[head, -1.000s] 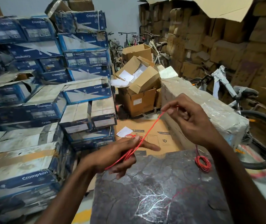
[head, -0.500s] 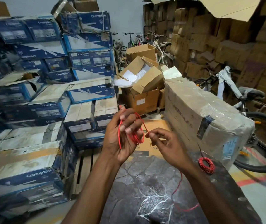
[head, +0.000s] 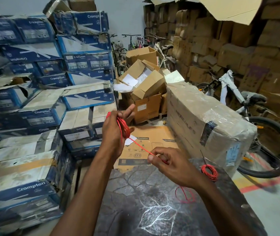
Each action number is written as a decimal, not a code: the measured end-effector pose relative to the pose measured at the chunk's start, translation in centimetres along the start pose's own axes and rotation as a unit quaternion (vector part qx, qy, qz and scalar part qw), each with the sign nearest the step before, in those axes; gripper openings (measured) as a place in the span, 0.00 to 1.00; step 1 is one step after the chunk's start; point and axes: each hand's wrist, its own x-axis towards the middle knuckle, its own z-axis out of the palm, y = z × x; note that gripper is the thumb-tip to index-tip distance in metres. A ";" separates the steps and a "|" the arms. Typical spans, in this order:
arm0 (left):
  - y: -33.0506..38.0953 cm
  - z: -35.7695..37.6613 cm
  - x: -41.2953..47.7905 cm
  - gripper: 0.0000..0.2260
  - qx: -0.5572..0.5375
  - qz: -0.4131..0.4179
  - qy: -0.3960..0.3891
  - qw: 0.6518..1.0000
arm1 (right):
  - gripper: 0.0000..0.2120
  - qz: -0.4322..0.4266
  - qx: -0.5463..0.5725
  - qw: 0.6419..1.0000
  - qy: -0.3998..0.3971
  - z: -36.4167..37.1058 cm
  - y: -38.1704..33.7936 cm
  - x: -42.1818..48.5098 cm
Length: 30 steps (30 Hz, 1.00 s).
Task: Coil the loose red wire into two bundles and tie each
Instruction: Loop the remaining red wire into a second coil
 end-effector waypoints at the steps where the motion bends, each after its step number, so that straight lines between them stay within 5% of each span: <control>1: -0.4 -0.2 0.2 0.15 0.096 0.022 0.007 0.995 | 0.18 0.000 0.021 1.000 -0.003 -0.4 -0.4 0.1; 5: -1.9 -1.4 -0.6 0.14 0.360 0.062 -0.061 0.929 | 0.14 0.026 0.141 0.989 0.039 -2.9 -2.1 1.1; 9: -1.7 -1.9 -2.0 0.16 0.454 -0.043 -0.191 0.869 | 0.14 0.056 0.380 0.923 0.018 -4.4 -2.5 2.5; 15: -0.7 -2.3 -3.0 0.25 0.228 -0.203 -0.325 0.895 | 0.16 0.088 0.541 0.836 -0.030 -5.6 -1.6 3.8; 20: 0.3 -2.0 -4.3 0.30 -0.018 -0.306 -0.490 0.816 | 0.13 0.081 0.561 0.823 -0.030 -5.3 -0.6 4.8; 23: -0.2 -1.3 -5.1 0.31 -0.177 -0.310 -0.549 0.756 | 0.13 0.089 0.488 0.868 0.026 -4.6 -0.6 5.4; 27: 0.2 0.1 -4.7 0.30 -0.350 -0.251 -0.525 0.734 | 0.13 0.111 0.413 0.902 0.066 -3.7 0.0 5.5; 30: 1.1 0.9 -3.1 0.27 -0.424 -0.173 -0.424 0.781 | 0.13 0.134 0.454 0.881 0.021 -3.0 0.9 4.9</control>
